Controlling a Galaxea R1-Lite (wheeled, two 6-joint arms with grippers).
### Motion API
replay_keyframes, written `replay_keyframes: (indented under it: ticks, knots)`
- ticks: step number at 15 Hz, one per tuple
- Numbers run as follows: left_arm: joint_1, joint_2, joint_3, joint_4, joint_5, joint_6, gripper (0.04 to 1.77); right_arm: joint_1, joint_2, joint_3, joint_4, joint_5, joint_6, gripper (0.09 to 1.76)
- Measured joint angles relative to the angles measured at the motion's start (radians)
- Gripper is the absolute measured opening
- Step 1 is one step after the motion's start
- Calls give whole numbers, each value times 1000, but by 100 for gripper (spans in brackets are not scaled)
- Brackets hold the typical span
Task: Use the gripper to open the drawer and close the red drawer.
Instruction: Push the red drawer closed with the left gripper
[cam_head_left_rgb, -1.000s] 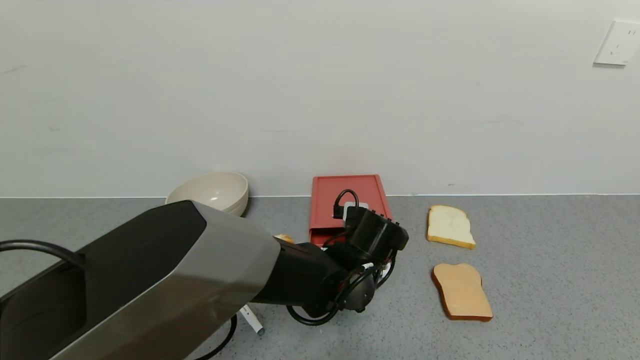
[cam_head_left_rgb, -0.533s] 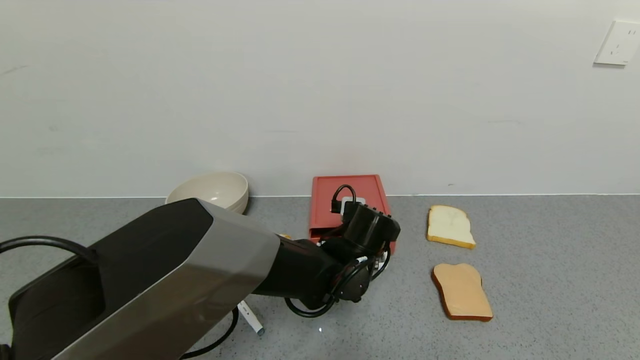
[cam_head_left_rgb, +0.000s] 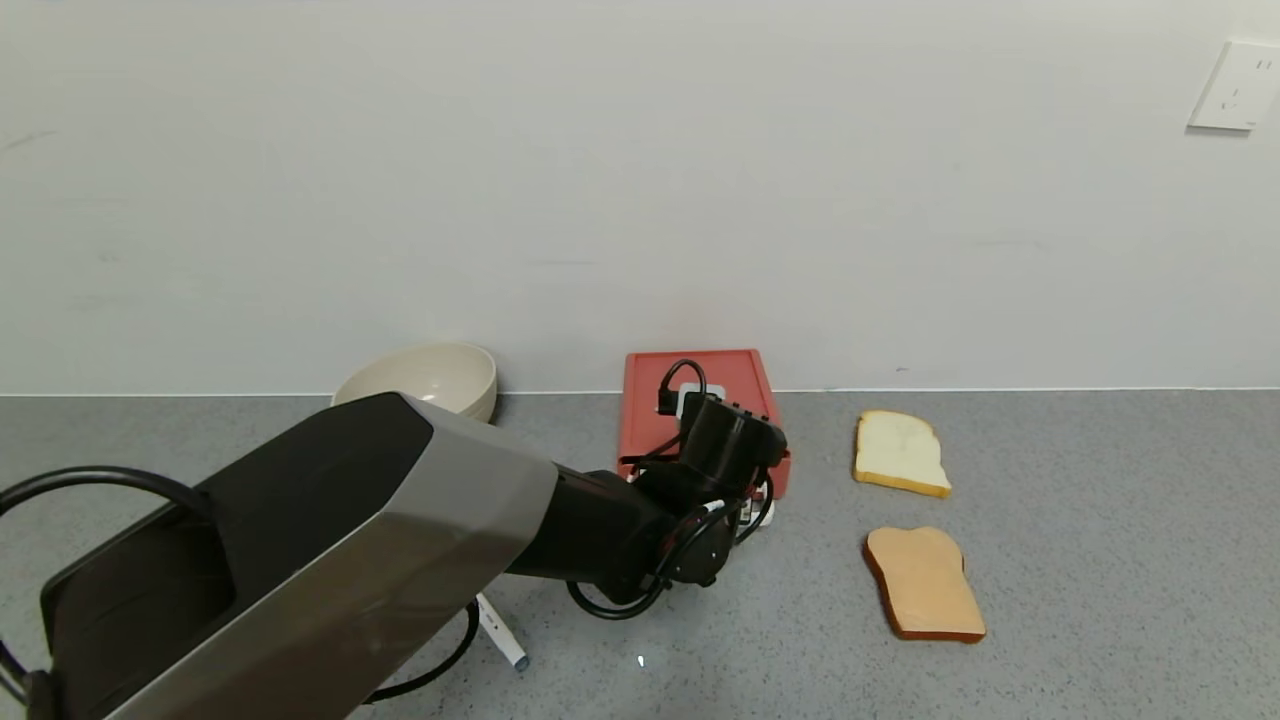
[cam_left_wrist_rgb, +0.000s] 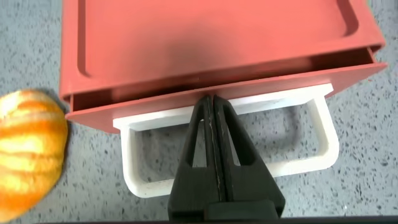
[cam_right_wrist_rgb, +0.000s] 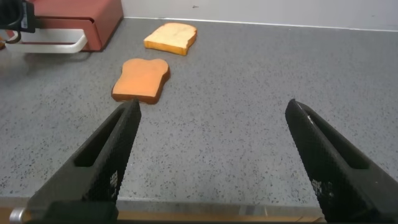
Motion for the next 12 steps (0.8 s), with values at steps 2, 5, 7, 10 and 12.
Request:
replay_keyframes:
  ticks: [2, 5, 7, 10, 12]
  knots:
    - [7, 6, -4, -20, -2, 17, 11, 0, 0, 0, 0, 0, 0, 171]
    - [12, 16, -16, -21, -1, 28, 11, 0, 0, 0, 0, 0, 0, 171]
    - [17, 23, -21, -27, -1, 33, 11, 0, 0, 0, 0, 0, 0, 171]
    - [20, 26, -22, -28, 0, 39, 11, 0, 0, 0, 0, 0, 0, 171]
    - [20, 27, -22, -28, 0, 42, 11, 0, 0, 0, 0, 0, 0, 171]
